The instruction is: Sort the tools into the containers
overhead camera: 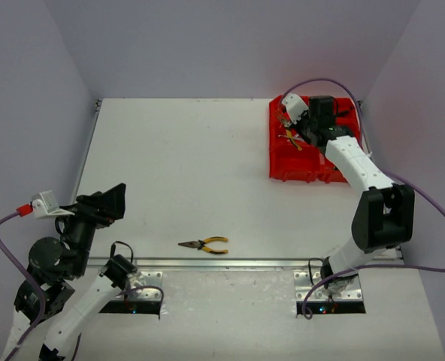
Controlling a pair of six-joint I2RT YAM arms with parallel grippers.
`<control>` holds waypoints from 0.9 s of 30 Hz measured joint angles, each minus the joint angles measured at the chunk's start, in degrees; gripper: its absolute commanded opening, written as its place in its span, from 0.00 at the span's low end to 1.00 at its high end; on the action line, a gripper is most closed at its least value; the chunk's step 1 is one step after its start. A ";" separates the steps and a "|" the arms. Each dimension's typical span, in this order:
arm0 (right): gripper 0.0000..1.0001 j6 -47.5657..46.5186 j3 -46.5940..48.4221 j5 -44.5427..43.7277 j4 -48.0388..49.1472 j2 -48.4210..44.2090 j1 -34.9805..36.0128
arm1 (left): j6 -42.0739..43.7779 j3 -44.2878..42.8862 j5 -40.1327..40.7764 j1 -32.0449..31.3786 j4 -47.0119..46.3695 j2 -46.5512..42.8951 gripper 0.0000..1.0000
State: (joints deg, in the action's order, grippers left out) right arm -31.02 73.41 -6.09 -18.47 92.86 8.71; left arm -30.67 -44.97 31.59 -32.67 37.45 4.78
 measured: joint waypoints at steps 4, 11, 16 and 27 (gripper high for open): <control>0.00 -4.56 -1.34 -0.94 3.57 -0.08 -0.39 | 0.38 0.00 -0.64 0.00 -0.25 -0.02 1.00; 0.00 -12.43 -9.41 -2.57 7.99 -0.38 -0.57 | 0.48 0.07 -0.78 0.00 -0.39 -0.60 1.00; 0.00 -15.39 -11.14 -3.30 7.84 -2.33 -0.70 | 0.49 0.09 -0.91 0.00 -0.46 -0.94 1.00; 0.00 -26.44 -11.86 -3.31 5.14 -14.31 -0.70 | 0.70 0.09 -1.43 0.00 -1.33 -0.94 1.00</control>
State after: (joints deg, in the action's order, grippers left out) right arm -57.46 61.55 -9.40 -13.33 78.55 8.01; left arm -29.98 -44.88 30.16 -32.67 36.12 3.84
